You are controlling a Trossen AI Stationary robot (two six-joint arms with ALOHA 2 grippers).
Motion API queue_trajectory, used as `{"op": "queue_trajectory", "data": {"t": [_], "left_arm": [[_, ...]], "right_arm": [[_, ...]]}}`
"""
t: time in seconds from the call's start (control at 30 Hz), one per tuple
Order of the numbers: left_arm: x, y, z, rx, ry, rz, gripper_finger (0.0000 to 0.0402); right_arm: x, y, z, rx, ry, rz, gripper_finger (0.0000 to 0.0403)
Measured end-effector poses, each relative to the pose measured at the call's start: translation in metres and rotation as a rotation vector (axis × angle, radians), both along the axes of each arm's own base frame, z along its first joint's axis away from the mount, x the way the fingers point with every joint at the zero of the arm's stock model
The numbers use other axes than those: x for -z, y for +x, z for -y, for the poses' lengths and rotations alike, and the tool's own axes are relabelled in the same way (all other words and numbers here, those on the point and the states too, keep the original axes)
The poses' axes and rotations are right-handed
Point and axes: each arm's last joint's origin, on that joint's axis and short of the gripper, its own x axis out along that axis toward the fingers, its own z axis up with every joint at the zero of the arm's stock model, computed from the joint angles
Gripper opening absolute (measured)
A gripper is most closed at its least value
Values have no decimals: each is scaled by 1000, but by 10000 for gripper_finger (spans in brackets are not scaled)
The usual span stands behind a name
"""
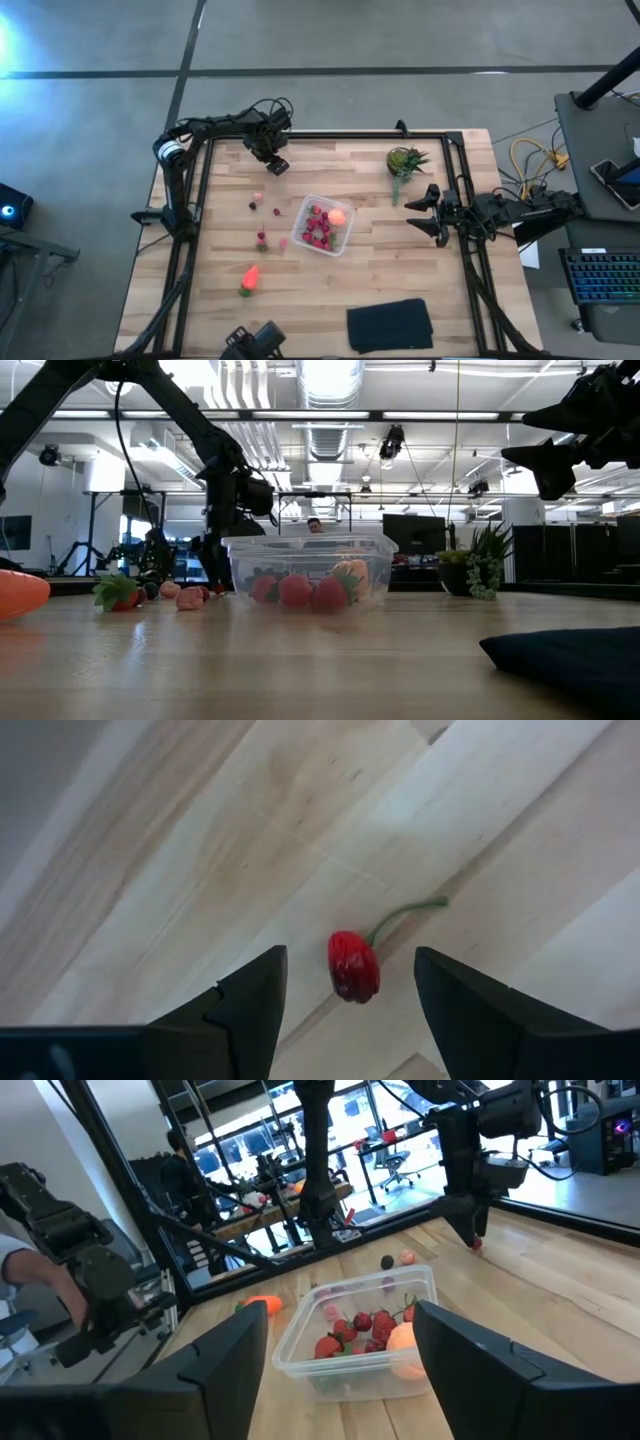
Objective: Pick and placing Produce into tupperware
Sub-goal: Put the red cherry into the transparent bin
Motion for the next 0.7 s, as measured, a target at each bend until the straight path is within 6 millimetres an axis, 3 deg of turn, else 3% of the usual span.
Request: {"op": "queue_trajectory", "data": {"t": [0.37, 0.7], "left_arm": [[1, 0, 0, -1, 8, 7, 129], [6, -2, 2, -2, -3, -4, 121]], "right_arm": [[0, 0, 0, 0, 0, 0, 246], [0, 0, 0, 0, 0, 0, 245]]}}
